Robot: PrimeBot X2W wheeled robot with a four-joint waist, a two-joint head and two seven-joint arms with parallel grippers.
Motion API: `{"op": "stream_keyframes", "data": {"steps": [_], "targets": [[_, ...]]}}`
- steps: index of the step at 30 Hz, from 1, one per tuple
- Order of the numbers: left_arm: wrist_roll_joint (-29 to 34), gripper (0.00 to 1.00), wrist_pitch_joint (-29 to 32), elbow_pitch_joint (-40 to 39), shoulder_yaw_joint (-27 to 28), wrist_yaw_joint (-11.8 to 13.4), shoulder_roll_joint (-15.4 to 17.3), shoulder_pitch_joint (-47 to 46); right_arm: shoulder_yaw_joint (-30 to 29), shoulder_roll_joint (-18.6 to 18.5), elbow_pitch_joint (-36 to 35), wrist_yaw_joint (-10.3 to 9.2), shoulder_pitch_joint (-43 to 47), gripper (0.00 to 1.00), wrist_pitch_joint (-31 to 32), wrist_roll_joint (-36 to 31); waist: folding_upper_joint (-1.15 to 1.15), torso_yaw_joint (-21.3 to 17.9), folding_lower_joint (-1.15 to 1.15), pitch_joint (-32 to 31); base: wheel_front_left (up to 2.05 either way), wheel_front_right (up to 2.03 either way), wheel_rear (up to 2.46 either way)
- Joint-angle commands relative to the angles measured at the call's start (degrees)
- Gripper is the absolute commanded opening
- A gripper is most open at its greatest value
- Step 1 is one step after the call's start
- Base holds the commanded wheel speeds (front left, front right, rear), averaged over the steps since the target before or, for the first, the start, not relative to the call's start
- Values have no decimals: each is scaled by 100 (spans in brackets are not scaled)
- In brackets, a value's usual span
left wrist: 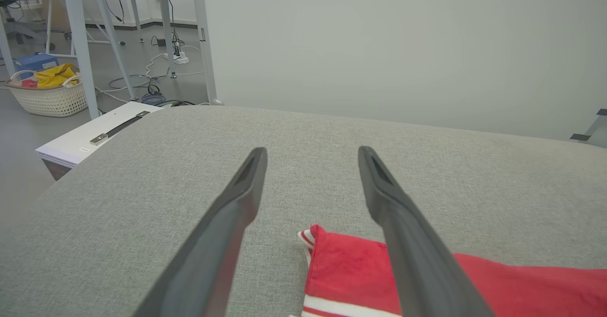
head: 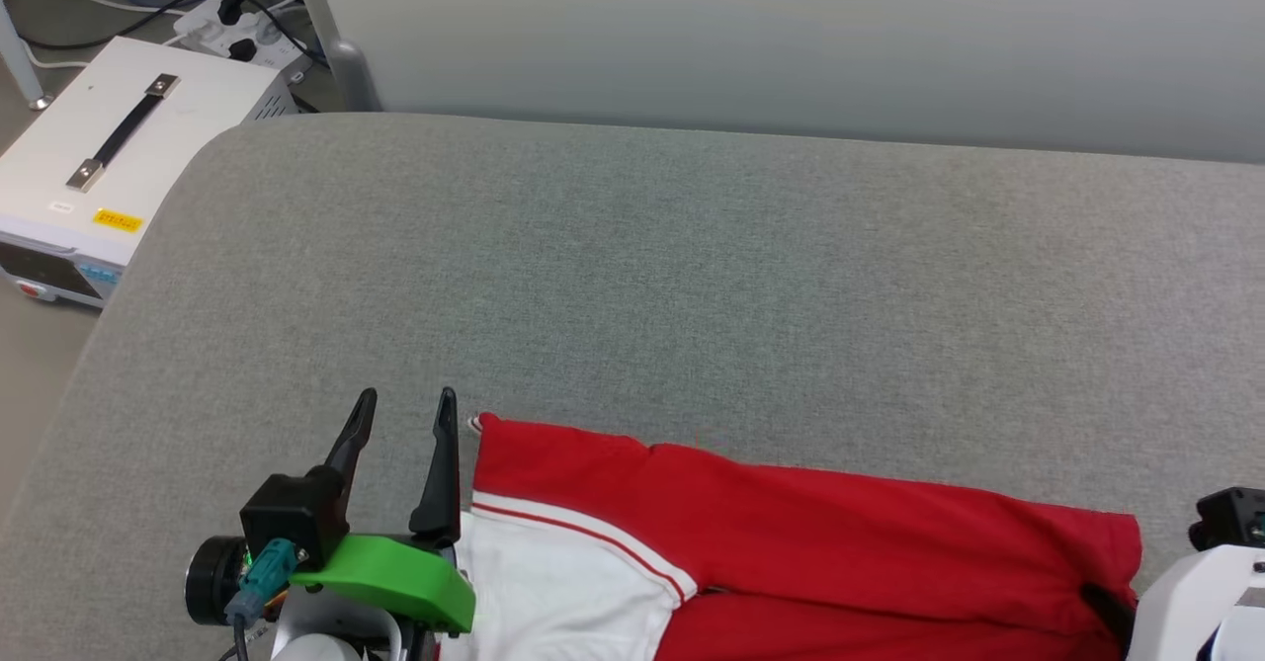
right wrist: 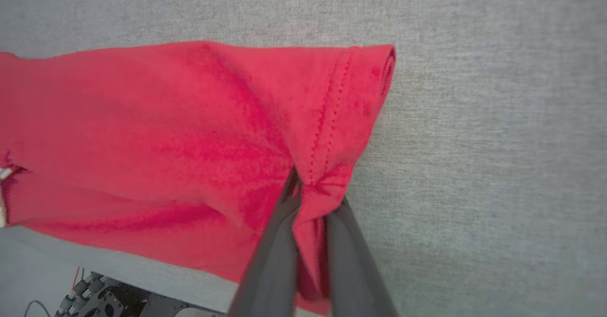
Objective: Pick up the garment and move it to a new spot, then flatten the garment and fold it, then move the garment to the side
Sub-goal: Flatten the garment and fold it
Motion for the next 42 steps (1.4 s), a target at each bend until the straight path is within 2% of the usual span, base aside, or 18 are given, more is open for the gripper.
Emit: {"op": "stream_keyframes", "data": {"steps": [1, 7, 8, 9, 12, 17, 21, 25, 28, 31, 35, 40, 42], "targets": [[-8, 100, 20, -31, 15, 35, 37, 61, -140, -85, -53, -4, -60, 0, 48, -49, 0, -85, 0, -78, 0, 0, 0], [25, 100, 27, -68, -42, 48, 51, 87, -980, -168, -233, -4, 105, 0, 340, -222, 0, -177, 0, -140, 0, 0, 0], [28, 100, 27, -66, -57, 45, 48, 88, -1170, -165, -257, -4, 145, 0, 392, -241, 0, -184, 0, -148, 0, 0, 0], [46, 100, 26, -44, -104, 31, 43, 83, -1689, -117, -363, -4, 268, 0, 565, -315, 0, -200, 0, -183, 0, 0, 0], [51, 100, 25, -10, -129, 31, 31, 75, -2025, -54, -485, -4, 334, 0, 742, -321, 0, -216, 0, -211, 0, 0, 0], [80, 100, 20, 35, -171, 17, 30, 20, -2239, 452, -678, -4, 185, 0, 1306, 319, 0, -230, 0, -271, 0, 0, 0], [74, 100, 22, 49, -173, 22, 44, 12, -2044, 1026, -935, -4, -116, 0, 2029, 1737, 0, -254, 0, -298, 0, 0, 0], [36, 100, 48, 58, -194, -17, 28, -47, -1806, 1206, -991, -4, -259, 0, 2549, 2711, 0, -213, 0, -296, 0, 0, 0], [38, 100, 62, 84, -234, -55, 3, -136, -1548, 1239, -838, -4, -324, 0, 2693, 3263, 0, -136, 0, -291, 0, 0, 0], [54, 100, 69, 118, -293, -108, -34, -251, -1023, 1243, -525, -4, -364, 0, 2521, 3938, 0, -16, 0, -264, 0, 0, 0], [58, 100, 74, 173, -354, -163, -124, -421, -315, 1245, -211, -4, -483, 0, 2106, 4395, 0, 196, 0, -152, 0, 0, 0], [92, 100, 40, 246, -404, -229, -245, -654, 537, 1245, 163, -4, -797, 0, 1398, 4707, 0, 407, 0, 79, 0, 0, 0], [105, 100, 20, 284, -404, -251, -284, -731, 849, 1246, 312, -4, -932, 0, 1141, 4644, 0, 480, 0, 196, 0, 0, 0]]}}
